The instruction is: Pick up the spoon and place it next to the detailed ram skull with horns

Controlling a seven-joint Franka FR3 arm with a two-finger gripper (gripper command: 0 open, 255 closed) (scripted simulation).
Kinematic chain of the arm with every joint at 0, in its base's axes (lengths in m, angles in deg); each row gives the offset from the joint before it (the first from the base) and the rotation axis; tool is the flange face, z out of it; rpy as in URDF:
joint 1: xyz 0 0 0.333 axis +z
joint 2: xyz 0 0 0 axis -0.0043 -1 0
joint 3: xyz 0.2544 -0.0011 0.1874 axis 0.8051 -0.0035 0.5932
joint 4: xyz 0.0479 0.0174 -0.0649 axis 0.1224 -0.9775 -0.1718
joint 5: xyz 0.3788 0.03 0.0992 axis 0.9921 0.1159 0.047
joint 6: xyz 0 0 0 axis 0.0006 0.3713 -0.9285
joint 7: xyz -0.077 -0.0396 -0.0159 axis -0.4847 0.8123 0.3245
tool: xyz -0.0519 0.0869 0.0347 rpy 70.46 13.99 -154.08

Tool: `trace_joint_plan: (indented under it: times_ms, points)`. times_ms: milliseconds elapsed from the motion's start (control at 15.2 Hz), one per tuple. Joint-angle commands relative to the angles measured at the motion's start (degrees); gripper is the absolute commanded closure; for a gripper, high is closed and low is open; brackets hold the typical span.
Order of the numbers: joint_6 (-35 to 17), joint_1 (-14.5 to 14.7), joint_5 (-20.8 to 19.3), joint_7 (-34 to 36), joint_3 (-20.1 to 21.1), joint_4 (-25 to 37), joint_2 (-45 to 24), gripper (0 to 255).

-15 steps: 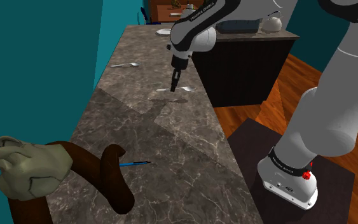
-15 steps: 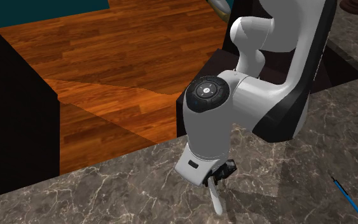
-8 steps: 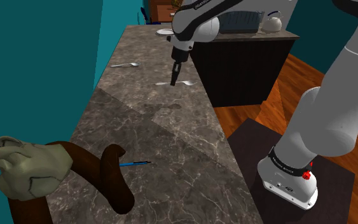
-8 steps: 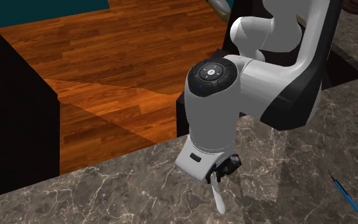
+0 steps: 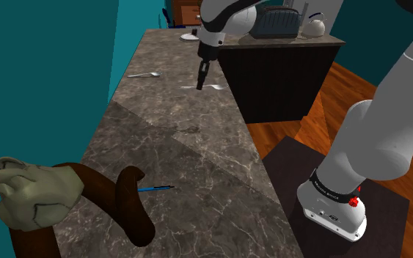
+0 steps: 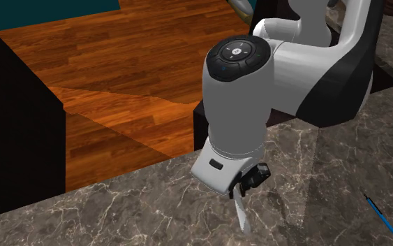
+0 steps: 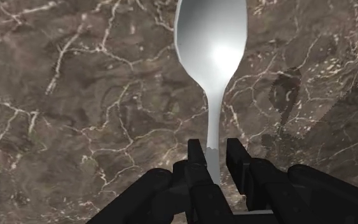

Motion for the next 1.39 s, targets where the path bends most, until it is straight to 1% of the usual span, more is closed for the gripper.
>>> trace_joint_plan:
  times_ms: [0,660,1320]
  points:
    - [1.6,0.0,-0.4,0.6,0.0,1.1,0.6,255]
    - [8.8,-0.1,-2.0,2.8,0.0,6.7,2.4,255]
    - [16.1,-0.2,-2.8,4.6,0.0,13.6,3.1,255]
